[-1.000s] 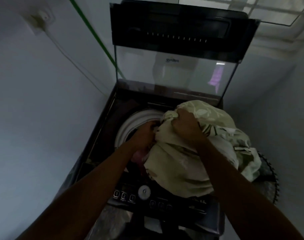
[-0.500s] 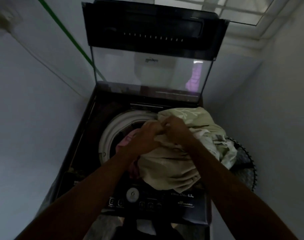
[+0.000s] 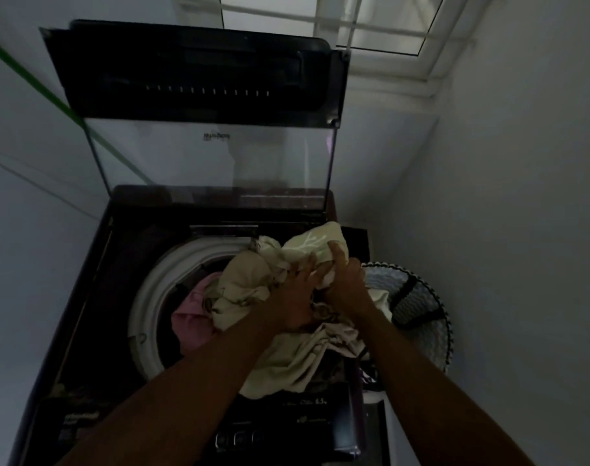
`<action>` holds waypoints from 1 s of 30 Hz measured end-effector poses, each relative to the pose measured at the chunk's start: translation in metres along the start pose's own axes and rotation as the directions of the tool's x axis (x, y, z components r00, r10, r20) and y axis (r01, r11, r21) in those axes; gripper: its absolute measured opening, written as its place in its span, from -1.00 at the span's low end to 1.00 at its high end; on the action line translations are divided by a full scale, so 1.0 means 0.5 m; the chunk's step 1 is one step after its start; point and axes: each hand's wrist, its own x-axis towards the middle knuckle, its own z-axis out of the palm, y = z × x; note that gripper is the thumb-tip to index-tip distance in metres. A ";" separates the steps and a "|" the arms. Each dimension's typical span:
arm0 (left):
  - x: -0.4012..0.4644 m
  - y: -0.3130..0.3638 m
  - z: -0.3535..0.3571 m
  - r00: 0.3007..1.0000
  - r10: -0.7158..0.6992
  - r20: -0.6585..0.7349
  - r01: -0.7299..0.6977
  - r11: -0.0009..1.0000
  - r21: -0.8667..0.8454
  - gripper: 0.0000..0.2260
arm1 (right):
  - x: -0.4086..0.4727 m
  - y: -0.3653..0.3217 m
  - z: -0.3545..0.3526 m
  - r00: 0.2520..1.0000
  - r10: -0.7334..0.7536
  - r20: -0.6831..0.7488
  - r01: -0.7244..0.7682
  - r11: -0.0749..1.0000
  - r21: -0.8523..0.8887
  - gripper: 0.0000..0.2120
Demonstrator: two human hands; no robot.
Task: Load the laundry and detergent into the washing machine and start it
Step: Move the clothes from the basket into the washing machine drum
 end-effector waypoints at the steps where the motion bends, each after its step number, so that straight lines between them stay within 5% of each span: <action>1: 0.003 -0.001 0.000 1.000 0.004 0.008 -0.004 1.000 -0.011 -0.06 | 0.006 0.003 0.004 1.000 -0.001 -0.001 0.001 1.000 -0.015 0.00; 10: 0.010 -0.018 0.003 0.999 0.048 0.001 -0.047 0.997 -0.062 -0.08 | 0.004 -0.009 0.008 0.997 0.040 -0.066 -0.046 0.995 -0.090 -0.02; 15: -0.006 -0.024 0.008 0.994 0.023 -0.105 -0.033 0.995 -0.093 -0.23 | -0.031 -0.038 0.014 0.969 0.069 -0.239 -0.116 0.975 -0.189 -0.39; 20: -0.045 -0.012 -0.018 0.987 -0.066 -0.146 0.027 0.967 -0.254 -0.17 | -0.067 -0.068 0.010 0.928 -0.299 -0.222 0.189 0.891 -0.413 -0.49; 26: -0.090 -0.067 -0.117 0.898 -0.095 -0.430 0.016 0.983 -0.184 -0.17 | -0.080 -0.205 0.038 0.907 -0.317 -0.276 0.301 0.949 -0.099 -0.40; 30: -0.167 -0.162 -0.148 0.876 -0.008 -0.482 -0.014 0.999 -0.043 -0.27 | -0.081 -0.279 0.113 0.901 -0.362 -0.237 0.369 0.929 -0.017 -0.29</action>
